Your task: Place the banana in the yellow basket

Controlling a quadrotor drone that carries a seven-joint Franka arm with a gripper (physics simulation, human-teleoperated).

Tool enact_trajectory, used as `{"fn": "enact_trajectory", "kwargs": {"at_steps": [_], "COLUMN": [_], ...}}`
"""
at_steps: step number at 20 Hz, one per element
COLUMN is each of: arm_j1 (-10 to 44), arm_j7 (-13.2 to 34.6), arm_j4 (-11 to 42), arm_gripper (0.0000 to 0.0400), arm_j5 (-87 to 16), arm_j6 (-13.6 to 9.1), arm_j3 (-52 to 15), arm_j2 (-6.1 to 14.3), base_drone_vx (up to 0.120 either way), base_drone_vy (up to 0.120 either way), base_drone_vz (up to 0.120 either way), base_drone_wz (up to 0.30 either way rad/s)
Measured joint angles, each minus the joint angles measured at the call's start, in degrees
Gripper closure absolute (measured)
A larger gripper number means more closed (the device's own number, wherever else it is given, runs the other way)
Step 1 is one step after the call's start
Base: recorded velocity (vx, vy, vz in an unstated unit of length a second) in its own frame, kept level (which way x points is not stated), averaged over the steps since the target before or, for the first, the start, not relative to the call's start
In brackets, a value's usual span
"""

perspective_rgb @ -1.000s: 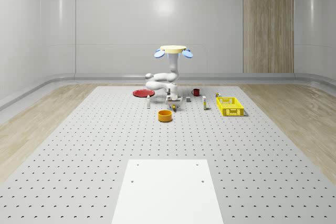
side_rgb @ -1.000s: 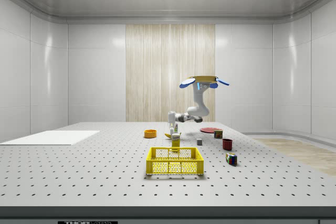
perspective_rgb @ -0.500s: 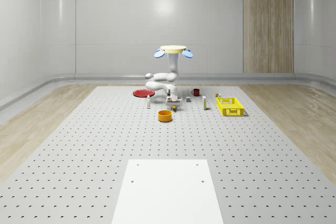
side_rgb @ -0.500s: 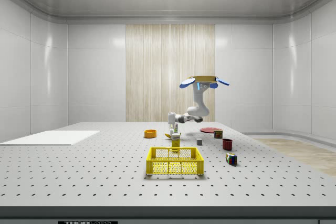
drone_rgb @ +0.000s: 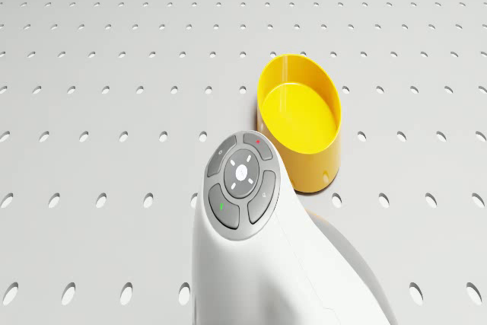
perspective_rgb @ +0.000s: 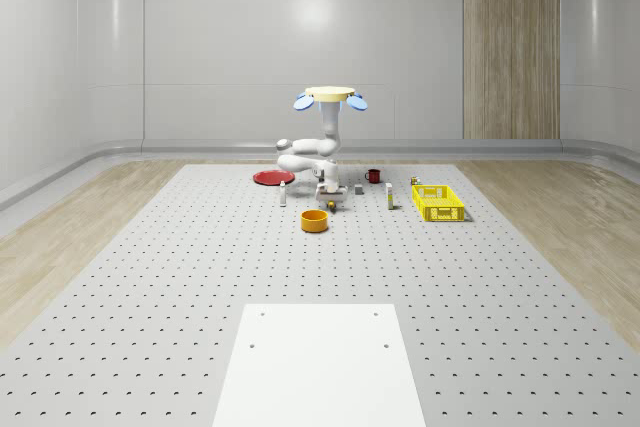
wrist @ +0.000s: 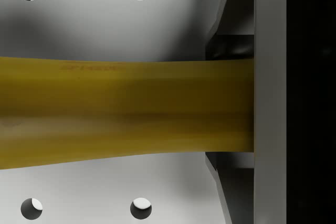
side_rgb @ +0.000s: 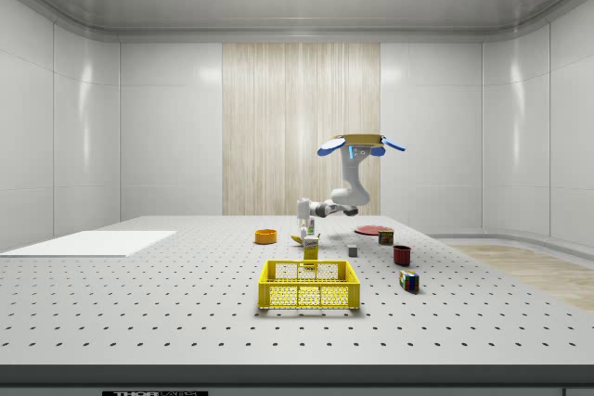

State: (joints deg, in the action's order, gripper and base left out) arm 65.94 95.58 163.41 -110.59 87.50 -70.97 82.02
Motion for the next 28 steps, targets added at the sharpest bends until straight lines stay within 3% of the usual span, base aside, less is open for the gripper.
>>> {"fn": "enact_trajectory", "kwargs": {"at_steps": [3, 14, 28], "arm_j1": [-0.06, 0.23, 0.6], "arm_j7": [0.35, 1.88, 2.6], "arm_j4": [0.53, 1.31, 1.31], "arm_gripper": [0.021, 0.0207, 0.0207], "arm_j5": [2.21, 7.15, 8.34], "arm_j6": [-0.81, -1.62, -0.28], "arm_j3": [-2.31, -7.26, -8.07], "arm_j2": [-0.01, 0.73, 2.34], "base_drone_vx": [0.0, 0.0, 0.0], "base_drone_vy": [0.0, 0.004, 0.12], "base_drone_vz": [0.0, 0.12, 0.12], "base_drone_wz": [0.0, 0.0, 0.0]}}
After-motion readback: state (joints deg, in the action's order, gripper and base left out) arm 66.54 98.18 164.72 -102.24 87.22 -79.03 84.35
